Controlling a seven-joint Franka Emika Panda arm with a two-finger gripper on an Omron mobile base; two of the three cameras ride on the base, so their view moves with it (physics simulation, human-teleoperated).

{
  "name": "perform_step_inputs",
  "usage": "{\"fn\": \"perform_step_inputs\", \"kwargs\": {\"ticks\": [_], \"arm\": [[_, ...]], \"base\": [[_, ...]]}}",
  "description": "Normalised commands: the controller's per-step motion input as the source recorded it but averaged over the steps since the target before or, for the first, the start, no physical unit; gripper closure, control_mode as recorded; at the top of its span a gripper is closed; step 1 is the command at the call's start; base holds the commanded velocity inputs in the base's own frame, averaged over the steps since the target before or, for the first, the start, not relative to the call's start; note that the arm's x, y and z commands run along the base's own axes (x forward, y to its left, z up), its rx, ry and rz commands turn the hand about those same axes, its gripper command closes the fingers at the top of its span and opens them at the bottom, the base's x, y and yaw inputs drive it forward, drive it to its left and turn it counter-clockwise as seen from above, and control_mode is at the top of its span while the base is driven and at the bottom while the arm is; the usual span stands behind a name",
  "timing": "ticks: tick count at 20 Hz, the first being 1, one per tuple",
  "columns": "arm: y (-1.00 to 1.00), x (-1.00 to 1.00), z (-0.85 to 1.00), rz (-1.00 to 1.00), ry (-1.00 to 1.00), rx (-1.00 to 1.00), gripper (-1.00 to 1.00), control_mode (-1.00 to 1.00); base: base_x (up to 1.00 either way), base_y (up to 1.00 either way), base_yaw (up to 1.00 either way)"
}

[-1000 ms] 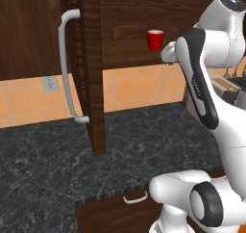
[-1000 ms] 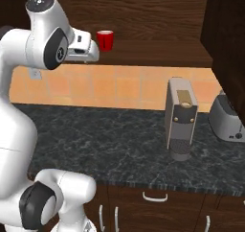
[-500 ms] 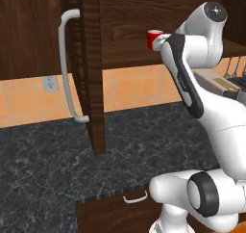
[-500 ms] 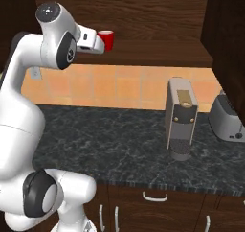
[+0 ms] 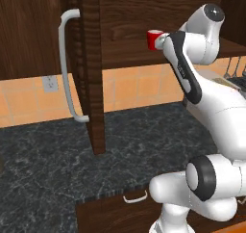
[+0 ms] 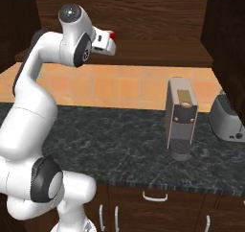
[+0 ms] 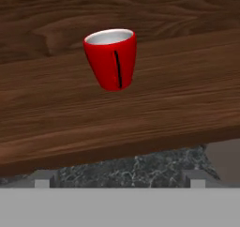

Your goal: Gather all objects into one cabinet and sort the glasses and bowls to opposite sides.

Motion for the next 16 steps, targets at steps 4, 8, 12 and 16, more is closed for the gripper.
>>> {"fn": "perform_step_inputs", "kwargs": {"ticks": [4,8,12,16], "arm": [[0.0,0.56,0.0,0.01,0.15,0.01,-1.0,-1.0],[0.0,0.5,0.0,0.09,0.06,0.0,-1.0,-1.0],[0.0,0.41,0.0,0.07,0.0,0.02,-1.0,-1.0],[0.0,0.36,0.0,0.08,0.0,0.01,-1.0,-1.0]], "base": [[0.0,0.0,0.0],[0.0,0.0,0.0],[0.0,0.0,0.0],[0.0,0.0,0.0]]}}
